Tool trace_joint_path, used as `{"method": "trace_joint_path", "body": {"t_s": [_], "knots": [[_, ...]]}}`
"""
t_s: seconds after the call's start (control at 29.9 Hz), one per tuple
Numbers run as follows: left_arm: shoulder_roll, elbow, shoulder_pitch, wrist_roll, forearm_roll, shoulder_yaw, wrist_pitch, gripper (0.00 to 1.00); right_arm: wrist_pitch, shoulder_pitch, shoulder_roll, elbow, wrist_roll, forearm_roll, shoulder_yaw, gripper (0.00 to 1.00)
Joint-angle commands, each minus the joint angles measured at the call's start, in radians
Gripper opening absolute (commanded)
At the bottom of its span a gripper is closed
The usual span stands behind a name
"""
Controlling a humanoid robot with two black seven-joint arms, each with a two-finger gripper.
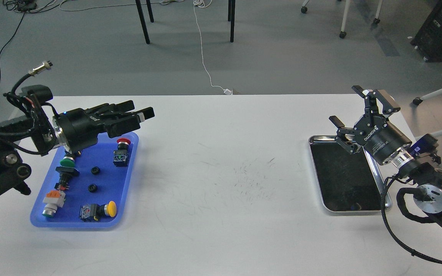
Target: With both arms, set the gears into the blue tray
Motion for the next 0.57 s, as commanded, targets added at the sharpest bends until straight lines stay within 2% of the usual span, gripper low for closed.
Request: {"method": "trace_joint_path", "body": {"t_s": [0.0,0.13,0.2,0.27,0.33,0.4,0.53], "knots": [[-0.092,0.010,0.112,0.000,-0.341,-0.117,0.002,0.98,-0.027,-0.009,-0.005,0.006,0.000,0.000,0.004,0.99],[-0.192,0.010,0.265,0.000,-0.363,-0.323,-0.018,0.98,-0.027,-0.019,-0.003,0.006,0.000,0.000,0.027,0.99],[-0.259,0.012,0.343,0.000,-0.365,-0.423,-0.059,0.98,-0.030,-0.020,-0.005,0.006,0.000,0.002,0.032,0.99],[-0.307,0.013,0.396,0.000,-0.372,-0.474,-0.091,0.98,-0.032,-0.028,-0.005,0.002,0.000,0.000,0.029,0.99],[-0.347,0.021,0.439,0.023,-0.398,-0.521,-0.108,0.98,-0.026,-0.040,-0.005,0.009,0.000,0.002,0.030,0.99],[-0.367,0.024,0.475,0.030,-0.420,-0.547,-0.114,0.98,-0.022,-0.048,-0.005,0.021,0.000,0.000,0.030,0.99],[-0.385,0.032,0.492,0.034,-0.424,-0.558,-0.116,0.98,-0.024,-0.057,0.000,0.030,0.000,0.000,0.022,0.99]]}}
